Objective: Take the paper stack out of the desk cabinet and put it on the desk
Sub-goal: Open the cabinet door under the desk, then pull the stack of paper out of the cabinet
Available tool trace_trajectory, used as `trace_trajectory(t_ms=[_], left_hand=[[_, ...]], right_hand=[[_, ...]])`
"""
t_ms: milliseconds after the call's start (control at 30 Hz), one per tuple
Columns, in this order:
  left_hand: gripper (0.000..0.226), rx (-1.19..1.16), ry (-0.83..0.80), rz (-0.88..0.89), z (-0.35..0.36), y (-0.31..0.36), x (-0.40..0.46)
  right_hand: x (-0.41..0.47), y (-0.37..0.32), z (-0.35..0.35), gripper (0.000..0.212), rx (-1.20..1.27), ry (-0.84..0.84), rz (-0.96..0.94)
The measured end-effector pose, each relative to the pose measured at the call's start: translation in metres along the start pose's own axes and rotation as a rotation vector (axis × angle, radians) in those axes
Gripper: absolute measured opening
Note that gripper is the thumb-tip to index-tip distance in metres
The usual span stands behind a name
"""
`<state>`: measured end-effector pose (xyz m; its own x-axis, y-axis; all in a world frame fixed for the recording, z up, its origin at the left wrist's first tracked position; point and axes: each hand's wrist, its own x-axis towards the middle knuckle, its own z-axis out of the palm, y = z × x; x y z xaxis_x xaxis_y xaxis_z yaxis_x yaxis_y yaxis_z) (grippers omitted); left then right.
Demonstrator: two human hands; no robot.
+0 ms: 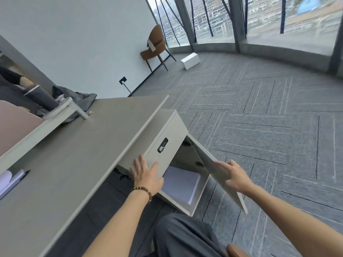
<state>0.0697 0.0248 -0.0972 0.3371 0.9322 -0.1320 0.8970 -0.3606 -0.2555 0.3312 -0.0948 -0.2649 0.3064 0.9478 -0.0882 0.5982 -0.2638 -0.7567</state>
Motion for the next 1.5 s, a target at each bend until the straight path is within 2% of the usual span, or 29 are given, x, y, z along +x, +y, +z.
trace_trajectory(t_ms=[133,267,467,667,867,933,1033,1100,1233,1300,1400,1500], left_hand=[[0.053,-0.027,0.095,0.130,0.009,0.007,-0.004],[0.054,-0.158,0.031,0.218,0.019,0.019,-0.004],[0.059,-0.275,-0.107,0.202,0.031,0.039,0.017],[0.068,-0.381,-0.250,0.154,0.054,0.048,0.046],[0.076,-0.435,-0.386,0.043,0.106,0.036,0.085],[0.075,-0.463,-0.409,0.014,0.131,0.033,0.100],[0.068,-0.585,-0.424,-0.039,0.173,0.033,0.122],[0.073,-0.636,-0.427,-0.070,0.205,0.037,0.134],[0.080,-0.624,-0.398,-0.112,0.263,0.050,0.148],[0.082,-0.703,-0.383,-0.183,0.288,0.057,0.156],[0.092,-0.825,-0.401,-0.324,0.324,0.066,0.171],[0.103,-0.882,-0.484,-0.388,0.355,0.076,0.183]], right_hand=[[0.011,0.014,-0.028,0.074,-0.156,0.057,0.056],[0.027,0.013,-0.042,0.059,-0.409,0.102,0.090],[0.056,0.012,-0.042,0.101,-0.627,0.182,0.123],[0.088,0.023,-0.058,0.105,-0.678,0.194,0.136],[0.112,0.012,-0.036,0.097,-0.673,0.163,-0.014],[0.121,0.004,-0.015,0.089,-0.642,0.193,-0.150],[0.134,-0.006,0.032,0.063,-0.494,0.224,-0.397],[0.145,-0.008,0.070,0.056,-0.412,0.159,-0.430],[0.176,0.011,0.142,0.061,-0.321,-0.162,-0.203],[0.193,0.025,0.169,0.065,-0.313,-0.274,-0.126],[0.219,0.048,0.204,0.069,-0.319,-0.372,-0.024],[0.243,0.071,0.232,0.071,-0.271,-0.424,0.073]])
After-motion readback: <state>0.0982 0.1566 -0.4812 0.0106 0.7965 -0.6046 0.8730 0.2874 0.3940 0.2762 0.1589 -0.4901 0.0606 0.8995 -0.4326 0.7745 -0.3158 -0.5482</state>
